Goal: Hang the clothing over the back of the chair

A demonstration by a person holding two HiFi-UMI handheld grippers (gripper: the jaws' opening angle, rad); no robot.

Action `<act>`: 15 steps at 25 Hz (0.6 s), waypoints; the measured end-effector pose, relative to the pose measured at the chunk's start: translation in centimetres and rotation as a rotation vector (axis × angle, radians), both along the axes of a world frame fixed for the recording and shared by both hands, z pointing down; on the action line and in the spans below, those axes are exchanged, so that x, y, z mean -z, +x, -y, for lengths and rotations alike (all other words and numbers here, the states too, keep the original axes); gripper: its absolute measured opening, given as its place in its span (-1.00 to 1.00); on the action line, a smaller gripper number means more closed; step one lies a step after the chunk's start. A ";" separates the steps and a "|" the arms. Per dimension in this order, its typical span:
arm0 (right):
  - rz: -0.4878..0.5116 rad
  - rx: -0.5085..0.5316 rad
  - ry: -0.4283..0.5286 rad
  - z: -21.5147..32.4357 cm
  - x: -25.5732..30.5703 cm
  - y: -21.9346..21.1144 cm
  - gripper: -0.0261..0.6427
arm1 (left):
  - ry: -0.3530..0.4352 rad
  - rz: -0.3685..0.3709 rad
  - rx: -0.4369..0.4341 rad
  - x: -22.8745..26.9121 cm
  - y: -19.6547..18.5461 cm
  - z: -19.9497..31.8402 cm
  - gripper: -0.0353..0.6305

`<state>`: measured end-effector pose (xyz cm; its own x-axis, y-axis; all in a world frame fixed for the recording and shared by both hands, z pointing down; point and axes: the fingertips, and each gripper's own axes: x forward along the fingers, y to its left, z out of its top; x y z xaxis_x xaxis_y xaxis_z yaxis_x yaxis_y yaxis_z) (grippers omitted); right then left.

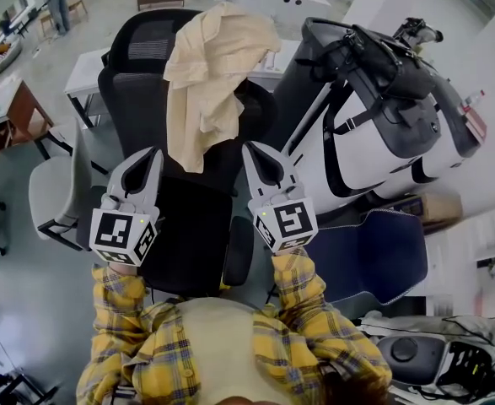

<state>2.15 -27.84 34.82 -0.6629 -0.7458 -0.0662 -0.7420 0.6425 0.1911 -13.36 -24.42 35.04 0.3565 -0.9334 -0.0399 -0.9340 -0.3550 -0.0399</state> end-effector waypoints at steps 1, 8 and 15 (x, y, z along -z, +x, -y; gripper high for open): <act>0.008 -0.001 -0.004 -0.1 0.0 -0.1 -0.88 | 0.000 0.004 0.002 0.0 0.0 -0.1 -0.88; 0.035 -0.005 -0.019 -0.3 0.1 -0.5 -0.88 | -0.004 -0.012 -0.002 -0.4 -0.4 -0.5 -0.88; 0.096 -0.032 -0.041 0.0 0.2 -0.7 -0.88 | -0.012 -0.016 0.000 -1.0 -0.7 -0.5 -0.88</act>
<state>1.44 -27.85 34.63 -0.6307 -0.7699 -0.0968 -0.7759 0.6241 0.0921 -14.08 -23.95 36.03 0.3555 -0.9341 -0.0340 -0.9346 -0.3550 -0.0205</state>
